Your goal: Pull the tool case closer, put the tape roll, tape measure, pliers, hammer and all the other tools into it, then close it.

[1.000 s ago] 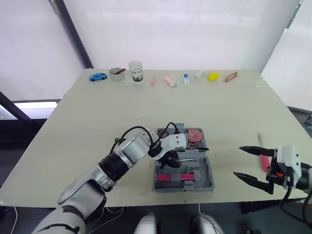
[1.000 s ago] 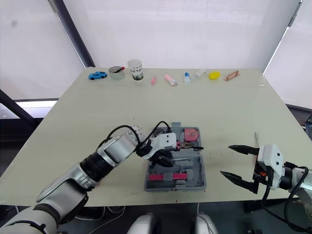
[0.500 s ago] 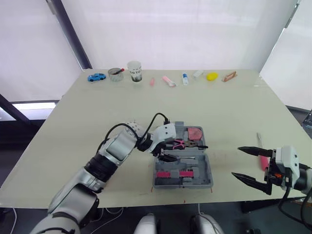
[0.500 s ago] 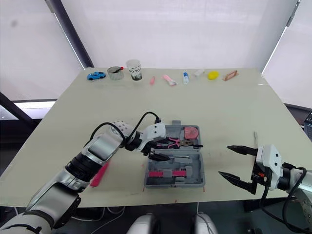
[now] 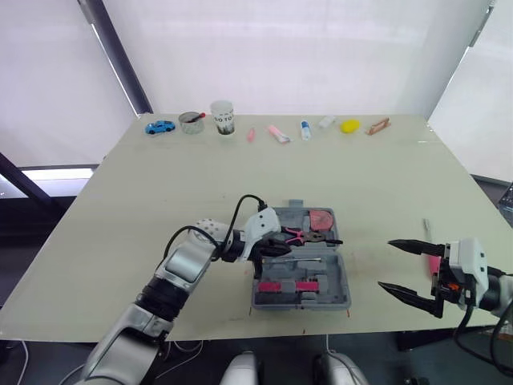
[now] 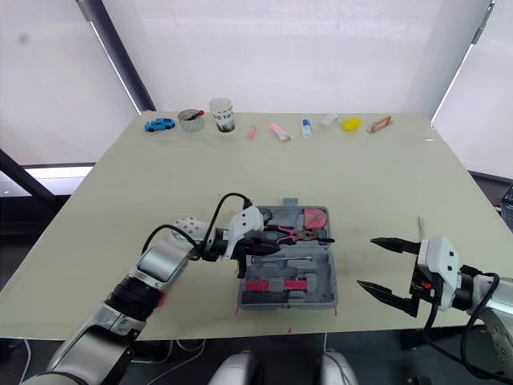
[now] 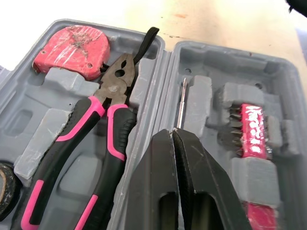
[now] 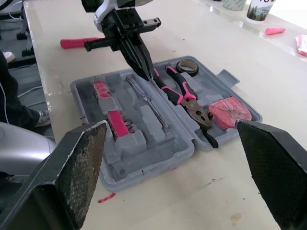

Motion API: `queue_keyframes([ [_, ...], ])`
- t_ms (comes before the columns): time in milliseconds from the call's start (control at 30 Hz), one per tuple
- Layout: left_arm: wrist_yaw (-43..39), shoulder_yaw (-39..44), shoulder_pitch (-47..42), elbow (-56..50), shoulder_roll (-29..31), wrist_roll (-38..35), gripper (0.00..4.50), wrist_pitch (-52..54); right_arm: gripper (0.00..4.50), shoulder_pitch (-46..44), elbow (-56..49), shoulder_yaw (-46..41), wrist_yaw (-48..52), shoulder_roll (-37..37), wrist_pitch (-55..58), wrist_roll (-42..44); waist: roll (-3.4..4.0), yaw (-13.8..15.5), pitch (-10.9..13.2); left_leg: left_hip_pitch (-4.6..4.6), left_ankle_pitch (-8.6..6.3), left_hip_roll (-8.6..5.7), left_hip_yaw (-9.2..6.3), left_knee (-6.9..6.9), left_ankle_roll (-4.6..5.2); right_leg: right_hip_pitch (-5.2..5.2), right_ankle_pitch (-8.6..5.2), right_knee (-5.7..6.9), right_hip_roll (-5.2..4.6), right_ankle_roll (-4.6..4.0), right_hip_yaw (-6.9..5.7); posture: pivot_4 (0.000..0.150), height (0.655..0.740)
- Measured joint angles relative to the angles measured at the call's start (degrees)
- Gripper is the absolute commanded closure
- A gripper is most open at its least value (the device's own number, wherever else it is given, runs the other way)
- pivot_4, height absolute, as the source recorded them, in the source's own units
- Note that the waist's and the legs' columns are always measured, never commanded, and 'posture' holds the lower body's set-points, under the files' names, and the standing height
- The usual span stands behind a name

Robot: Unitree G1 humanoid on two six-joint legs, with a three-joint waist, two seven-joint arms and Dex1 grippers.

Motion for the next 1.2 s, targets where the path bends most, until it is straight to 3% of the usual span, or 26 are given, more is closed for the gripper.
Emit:
queue_keyframes([
  [667,-0.04,-3.94,0.60,5.55,-1.15,8.55,4.44,-7.50,0.00,0.71,0.02,-0.01,0.02,-0.04,-0.30,0.04,0.35,-0.03,-0.90,0.16,-0.01,0.00,0.03,-0.02,0.01,0.13,-0.01,-0.02,0.01,0.00,0.02,0.150,0.7400],
  [900,6.38,8.42,10.33,-2.85,-3.47,-0.59,4.44,2.15,0.00,-3.16,0.45,2.21,-4.44,3.79,2.00,0.23,0.37,-0.56,-0.92,0.10,-0.01,0.09,-0.05,-0.04,0.01,0.01,-0.01,0.03,0.06,-0.02,0.04,0.150,0.7400],
  [1200,22.27,28.33,28.28,-21.35,-9.22,-10.43,4.44,3.21,0.00,-9.25,8.08,8.45,-11.61,11.71,-1.19,-6.06,0.37,-0.05,-0.92,0.10,-0.01,0.04,-0.08,-0.06,0.00,0.02,0.01,0.00,-0.11,0.00,0.07,0.150,0.7400],
])
